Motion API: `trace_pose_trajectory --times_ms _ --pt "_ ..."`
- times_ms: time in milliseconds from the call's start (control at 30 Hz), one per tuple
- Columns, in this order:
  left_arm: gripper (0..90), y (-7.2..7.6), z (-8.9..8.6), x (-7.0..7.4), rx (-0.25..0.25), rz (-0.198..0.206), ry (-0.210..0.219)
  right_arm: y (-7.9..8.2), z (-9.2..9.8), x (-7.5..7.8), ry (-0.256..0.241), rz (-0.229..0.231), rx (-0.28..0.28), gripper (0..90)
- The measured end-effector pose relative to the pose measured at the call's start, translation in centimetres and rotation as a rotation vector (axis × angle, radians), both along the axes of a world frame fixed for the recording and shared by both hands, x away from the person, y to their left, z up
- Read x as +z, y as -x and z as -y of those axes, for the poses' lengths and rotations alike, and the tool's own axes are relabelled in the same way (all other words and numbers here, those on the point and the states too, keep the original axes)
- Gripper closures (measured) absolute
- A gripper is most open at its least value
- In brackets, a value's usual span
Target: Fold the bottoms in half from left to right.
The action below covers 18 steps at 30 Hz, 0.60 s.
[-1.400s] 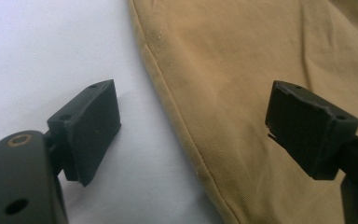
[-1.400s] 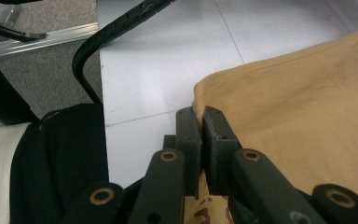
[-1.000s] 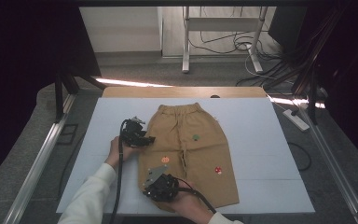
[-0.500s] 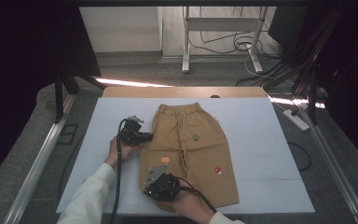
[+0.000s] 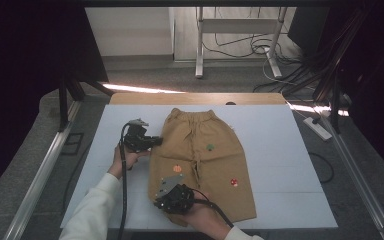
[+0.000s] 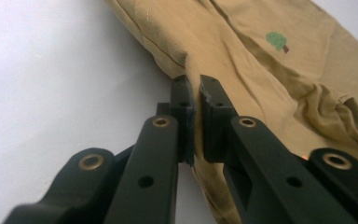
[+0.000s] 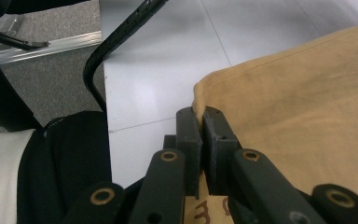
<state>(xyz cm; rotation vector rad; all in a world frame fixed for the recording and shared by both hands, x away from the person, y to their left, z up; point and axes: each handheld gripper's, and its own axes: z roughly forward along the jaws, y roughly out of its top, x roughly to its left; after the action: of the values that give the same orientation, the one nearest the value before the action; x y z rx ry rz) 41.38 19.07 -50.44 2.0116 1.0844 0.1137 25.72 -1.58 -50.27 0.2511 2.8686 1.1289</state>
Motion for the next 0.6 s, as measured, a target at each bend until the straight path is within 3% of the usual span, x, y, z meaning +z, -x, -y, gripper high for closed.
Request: trace_pose_trajectory --times_ms 167,267,400,500,600 --pt "84.7 0.0 -0.3 0.3 0.003 0.007 0.002 -0.2 0.2 0.3 -0.002 0.001 -0.004 85.9" --pt "84.8 0.0 -0.8 0.5 0.012 0.009 0.024 -0.3 0.4 0.4 0.009 0.004 -0.009 85.9" --pt "84.8 0.1 -1.4 1.1 0.021 0.020 0.044 -0.4 0.5 0.6 -0.013 0.001 -0.018 85.9" --pt "84.8 0.4 -1.8 2.2 0.025 0.046 0.062 -0.2 0.5 1.5 -0.046 0.017 -0.015 85.9" --pt "84.8 0.6 -1.8 2.6 0.020 0.047 0.068 0.1 0.5 2.5 -0.079 0.026 -0.007 85.9"
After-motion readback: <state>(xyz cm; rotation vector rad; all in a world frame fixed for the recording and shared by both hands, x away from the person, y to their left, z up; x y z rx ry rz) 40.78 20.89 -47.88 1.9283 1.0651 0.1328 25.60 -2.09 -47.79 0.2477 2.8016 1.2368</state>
